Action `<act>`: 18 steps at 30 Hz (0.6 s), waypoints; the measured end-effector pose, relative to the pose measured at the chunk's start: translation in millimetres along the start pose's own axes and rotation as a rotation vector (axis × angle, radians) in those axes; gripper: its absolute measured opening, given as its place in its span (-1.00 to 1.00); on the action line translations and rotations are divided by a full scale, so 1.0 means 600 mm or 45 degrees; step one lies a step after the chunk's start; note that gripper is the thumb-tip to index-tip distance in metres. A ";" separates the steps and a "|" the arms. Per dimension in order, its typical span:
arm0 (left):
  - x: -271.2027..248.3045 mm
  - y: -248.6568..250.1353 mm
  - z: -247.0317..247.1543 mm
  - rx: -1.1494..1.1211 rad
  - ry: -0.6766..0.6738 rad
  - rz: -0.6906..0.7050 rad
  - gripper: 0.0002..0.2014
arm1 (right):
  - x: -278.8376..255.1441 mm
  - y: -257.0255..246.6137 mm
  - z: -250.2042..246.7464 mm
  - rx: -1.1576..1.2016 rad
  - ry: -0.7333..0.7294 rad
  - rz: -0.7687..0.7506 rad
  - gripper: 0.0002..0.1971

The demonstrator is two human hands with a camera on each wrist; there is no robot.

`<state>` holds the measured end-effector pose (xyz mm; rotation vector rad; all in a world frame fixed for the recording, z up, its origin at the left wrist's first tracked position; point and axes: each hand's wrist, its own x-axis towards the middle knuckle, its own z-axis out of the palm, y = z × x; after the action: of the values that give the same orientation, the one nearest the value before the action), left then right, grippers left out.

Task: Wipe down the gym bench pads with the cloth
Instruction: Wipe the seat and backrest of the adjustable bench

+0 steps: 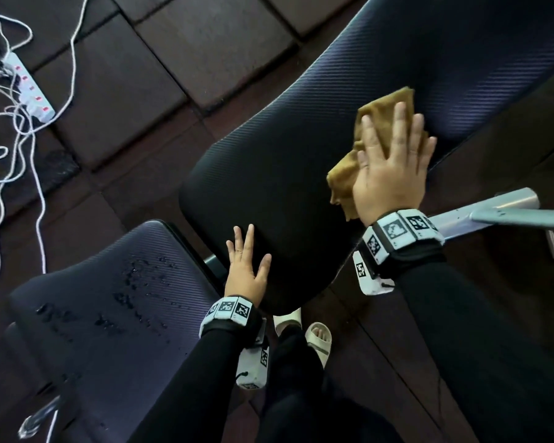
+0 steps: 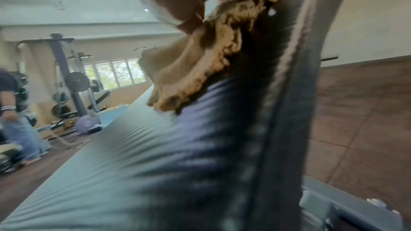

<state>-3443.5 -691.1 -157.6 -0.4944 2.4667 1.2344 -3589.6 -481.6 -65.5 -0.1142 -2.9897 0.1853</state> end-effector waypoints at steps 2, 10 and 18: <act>0.001 0.003 0.000 -0.006 -0.017 -0.010 -0.32 | -0.010 0.018 -0.008 0.120 0.083 0.088 -0.51; 0.011 -0.007 -0.013 0.031 -0.190 -0.037 -0.16 | -0.078 0.031 0.004 0.756 0.220 0.243 -0.47; 0.011 -0.003 -0.015 0.091 -0.205 -0.040 -0.14 | -0.107 0.026 0.019 1.011 -0.003 0.460 0.02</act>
<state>-3449.7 -700.2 -156.6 -0.3963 2.3494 1.1231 -3527.2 -472.7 -87.6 -0.5447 -2.6250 1.3583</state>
